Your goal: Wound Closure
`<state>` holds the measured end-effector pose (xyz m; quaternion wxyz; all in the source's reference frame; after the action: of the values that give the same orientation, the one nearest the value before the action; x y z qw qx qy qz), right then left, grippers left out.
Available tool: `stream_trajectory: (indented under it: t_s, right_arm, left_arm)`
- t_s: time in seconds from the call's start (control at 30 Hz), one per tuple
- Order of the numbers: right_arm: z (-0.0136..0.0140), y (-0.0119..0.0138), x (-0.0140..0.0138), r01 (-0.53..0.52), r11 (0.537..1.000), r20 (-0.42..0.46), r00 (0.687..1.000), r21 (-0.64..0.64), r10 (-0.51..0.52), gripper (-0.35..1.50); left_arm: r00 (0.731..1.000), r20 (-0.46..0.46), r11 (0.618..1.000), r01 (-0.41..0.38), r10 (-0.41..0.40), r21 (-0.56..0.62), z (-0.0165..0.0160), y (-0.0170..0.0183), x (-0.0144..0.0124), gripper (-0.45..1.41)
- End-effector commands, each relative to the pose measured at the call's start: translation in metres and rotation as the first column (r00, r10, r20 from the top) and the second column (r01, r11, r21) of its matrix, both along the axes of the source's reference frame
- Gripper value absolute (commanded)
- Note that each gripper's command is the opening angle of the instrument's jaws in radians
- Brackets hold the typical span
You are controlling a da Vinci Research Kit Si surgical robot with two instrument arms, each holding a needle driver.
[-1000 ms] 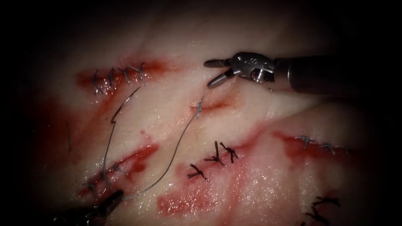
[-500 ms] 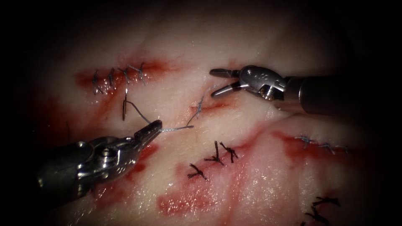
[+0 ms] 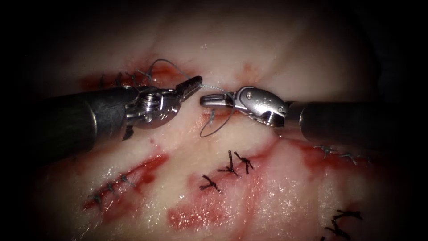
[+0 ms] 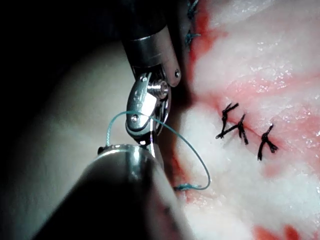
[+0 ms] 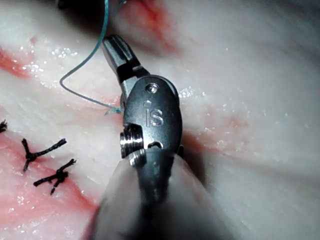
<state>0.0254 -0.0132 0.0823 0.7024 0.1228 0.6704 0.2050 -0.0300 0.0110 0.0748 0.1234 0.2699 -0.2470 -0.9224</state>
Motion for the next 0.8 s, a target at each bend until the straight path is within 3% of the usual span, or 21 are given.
stream_trajectory:
  t_s: [0.03,0.2,0.43,0.53,0.67,0.8]
  right_arm:
    - [0.0001,-0.0002,0.0012,-0.003,1.000,-0.025,1.000,-0.002,0.003,-0.35]
    - [-0.0003,-0.0006,0.0016,-0.023,1.000,-0.082,0.996,-0.008,0.023,-0.35]
    - [-0.0013,-0.0007,0.0015,-0.111,0.986,-0.261,0.955,0.128,0.141,-0.35]
    - [-0.0019,-0.0007,0.0012,-0.139,0.965,-0.278,0.940,0.223,0.199,-0.35]
    - [-0.0025,-0.0007,0.0012,-0.153,0.957,-0.302,0.926,0.247,0.226,-0.35]
    - [-0.0035,0.0001,0.0010,-0.309,0.894,-0.201,0.901,0.324,0.385,-0.35]
  left_arm:
    - [1.000,-0.006,1.000,0.002,-0.002,-0.005,0.0011,0.0010,-0.0006,-0.45]
    - [1.000,-0.031,1.000,0.007,-0.008,-0.015,0.0040,0.0016,-0.0008,-0.45]
    - [0.998,-0.068,0.999,-0.005,0.002,-0.041,0.0094,0.0012,-0.0005,-0.45]
    - [0.998,-0.069,0.999,0.010,-0.012,-0.037,0.0111,0.0002,-0.0005,-0.45]
    - [0.997,-0.070,0.999,0.028,-0.031,-0.041,0.0126,-0.0008,-0.0009,-0.45]
    - [0.995,-0.075,0.998,0.058,-0.060,-0.037,0.0141,-0.0032,-0.0015,-0.45]
